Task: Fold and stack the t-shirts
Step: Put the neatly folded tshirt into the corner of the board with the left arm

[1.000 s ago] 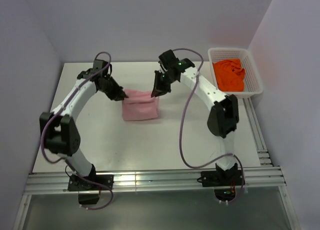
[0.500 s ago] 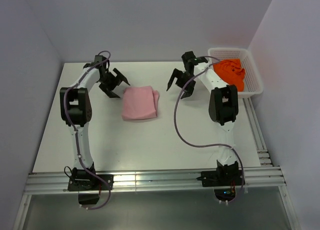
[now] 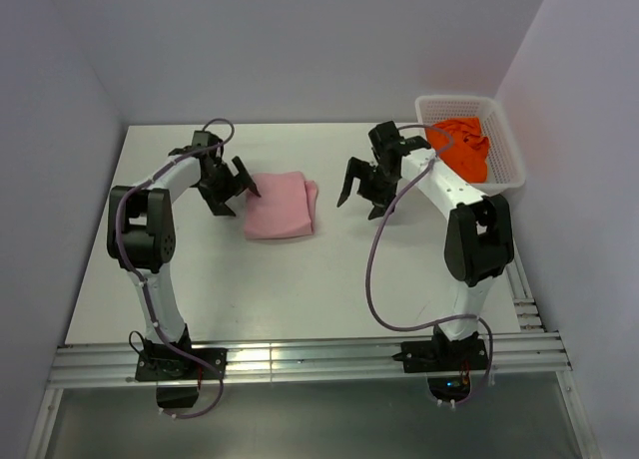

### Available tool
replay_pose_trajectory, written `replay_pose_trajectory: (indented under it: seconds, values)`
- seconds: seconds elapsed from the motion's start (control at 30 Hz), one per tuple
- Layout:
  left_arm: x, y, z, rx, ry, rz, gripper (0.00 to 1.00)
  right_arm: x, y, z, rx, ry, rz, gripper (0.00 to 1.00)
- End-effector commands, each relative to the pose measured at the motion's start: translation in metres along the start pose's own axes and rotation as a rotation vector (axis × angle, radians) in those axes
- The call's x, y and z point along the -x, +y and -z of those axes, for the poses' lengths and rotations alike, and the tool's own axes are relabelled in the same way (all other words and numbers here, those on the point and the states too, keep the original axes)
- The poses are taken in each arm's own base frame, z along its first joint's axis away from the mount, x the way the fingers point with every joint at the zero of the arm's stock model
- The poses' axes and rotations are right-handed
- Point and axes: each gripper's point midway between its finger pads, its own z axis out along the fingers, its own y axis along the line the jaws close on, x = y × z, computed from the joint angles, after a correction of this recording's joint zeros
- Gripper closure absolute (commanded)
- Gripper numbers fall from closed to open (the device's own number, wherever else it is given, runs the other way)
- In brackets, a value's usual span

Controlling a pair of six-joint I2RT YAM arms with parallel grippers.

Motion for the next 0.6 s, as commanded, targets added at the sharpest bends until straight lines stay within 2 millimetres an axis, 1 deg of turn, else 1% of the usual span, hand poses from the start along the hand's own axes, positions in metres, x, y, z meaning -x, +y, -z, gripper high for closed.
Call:
replay_pose_trajectory:
  seconds: [0.0, 0.03, 0.07, 0.1, 0.13, 0.17, 0.2, 0.23, 0.27, 0.3, 0.37, 0.4, 0.47, 0.53, 0.57]
  values:
    - [0.005, 0.012, -0.010, 0.020, -0.065, -0.046, 0.00, 0.004, 0.002, 0.032, 0.035, -0.088, 0.027, 0.00]
    - [-0.004, 0.020, -0.017, 0.025, -0.050, -0.039, 0.01, 0.003, -0.001, 0.036, 0.035, -0.092, 0.022, 0.00]
    - [-0.006, 0.021, -0.021, 0.018, -0.046, -0.035, 0.01, 0.001, -0.003, 0.039, 0.032, -0.095, 0.019, 0.00]
    - [-0.003, 0.020, -0.026, 0.003, -0.062, -0.035, 0.01, -0.001, -0.006, 0.044, 0.030, -0.100, 0.014, 0.00]
    - [-0.008, 0.024, -0.040, 0.010, -0.054, -0.031, 0.05, -0.005, -0.016, 0.046, 0.014, -0.097, 0.000, 0.00]
    - [-0.010, 0.023, -0.040, 0.010, -0.051, -0.034, 0.05, -0.005, -0.016, 0.046, 0.013, -0.096, 0.000, 0.00]
    - [-0.014, 0.025, -0.049, 0.007, -0.030, -0.027, 0.11, -0.006, -0.020, 0.047, 0.006, -0.096, -0.005, 0.00]
    - [-0.012, 0.022, -0.054, -0.009, -0.035, -0.022, 0.16, -0.009, -0.024, 0.047, -0.004, -0.095, -0.011, 0.00]
    - [-0.017, 0.023, -0.062, -0.007, -0.015, -0.018, 0.27, -0.008, -0.030, 0.047, -0.014, -0.094, -0.022, 0.00]
    - [-0.019, 0.020, -0.066, -0.017, -0.005, -0.018, 0.34, -0.009, -0.033, 0.047, -0.020, -0.096, -0.029, 0.00]
    - [-0.020, 0.013, -0.073, -0.023, 0.001, -0.025, 0.41, -0.008, -0.042, 0.047, -0.033, -0.099, -0.050, 0.00]
    - [-0.021, 0.011, -0.076, -0.025, 0.002, -0.025, 0.48, -0.007, -0.045, 0.048, -0.037, -0.100, -0.058, 0.00]
    - [-0.019, 0.007, -0.080, -0.036, 0.006, -0.027, 0.55, -0.007, -0.050, 0.048, -0.045, -0.101, -0.069, 0.00]
    - [-0.018, 0.006, -0.082, -0.035, 0.010, -0.026, 0.72, -0.003, -0.054, 0.050, -0.050, -0.110, -0.086, 0.00]
    - [-0.016, 0.004, -0.083, -0.036, 0.010, -0.030, 0.78, -0.002, -0.056, 0.050, -0.053, -0.111, -0.089, 0.00]
